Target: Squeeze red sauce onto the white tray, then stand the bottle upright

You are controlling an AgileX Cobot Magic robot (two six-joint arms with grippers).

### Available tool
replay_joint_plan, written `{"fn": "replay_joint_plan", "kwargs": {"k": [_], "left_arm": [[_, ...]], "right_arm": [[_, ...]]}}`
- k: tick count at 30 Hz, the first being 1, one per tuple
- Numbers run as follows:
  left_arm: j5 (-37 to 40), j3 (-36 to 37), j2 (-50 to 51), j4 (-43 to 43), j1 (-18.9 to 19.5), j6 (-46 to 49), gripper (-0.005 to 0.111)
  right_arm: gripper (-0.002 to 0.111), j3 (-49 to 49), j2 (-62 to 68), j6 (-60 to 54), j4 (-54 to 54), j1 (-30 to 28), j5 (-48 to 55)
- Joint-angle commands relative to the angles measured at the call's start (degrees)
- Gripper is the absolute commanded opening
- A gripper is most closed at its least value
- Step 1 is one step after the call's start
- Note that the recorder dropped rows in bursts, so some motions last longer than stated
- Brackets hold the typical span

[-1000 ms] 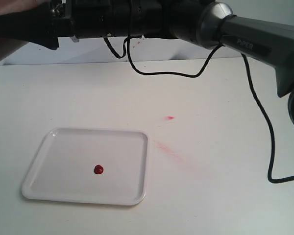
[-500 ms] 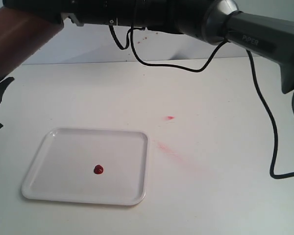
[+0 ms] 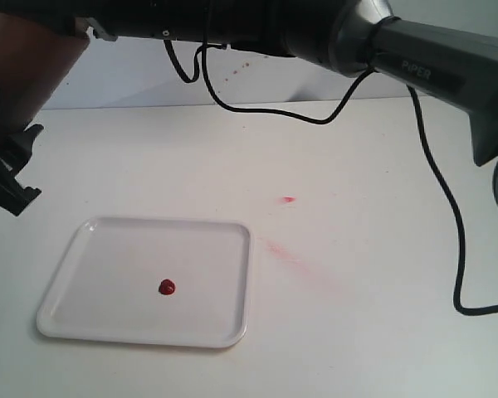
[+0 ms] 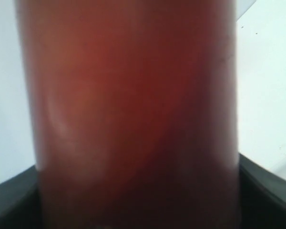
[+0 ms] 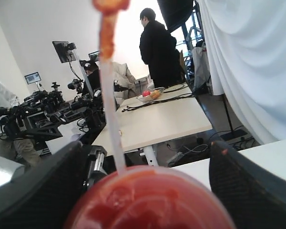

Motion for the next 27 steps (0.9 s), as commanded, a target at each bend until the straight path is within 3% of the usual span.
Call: {"fn": "replay_joint_plan", "kwargs": {"k": [1, 4, 13, 21, 27], "left_arm": [[-5.1, -3.9, 0.4, 5.6, -0.9, -2.2, 0.000], [-5.5, -5.1, 0.5, 5.6, -0.9, -5.4, 0.000], [-5.4, -5.3, 0.5, 5.6, -0.9, -5.5, 0.000], [-5.4, -5.1, 4.3, 5.6, -0.9, -10.0, 0.000], [-5.1, -5.1, 10.4, 5.6, -0.9, -9.2, 0.000]], "right_arm": [[0.006, -0.1, -0.4, 0.9, -2.5, 3.2, 8.7], [0.000, -0.1, -0.4, 0.9, -3.5, 3.2, 8.7], [0.000, -0.1, -0.4, 0.8, -8.4, 3.2, 8.7], [0.000, -0.1, -0.4, -0.1, -17.3, 3.0, 8.7], [0.000, -0.1, -0.4, -1.0, -29.9, 3.0, 8.7]]}}
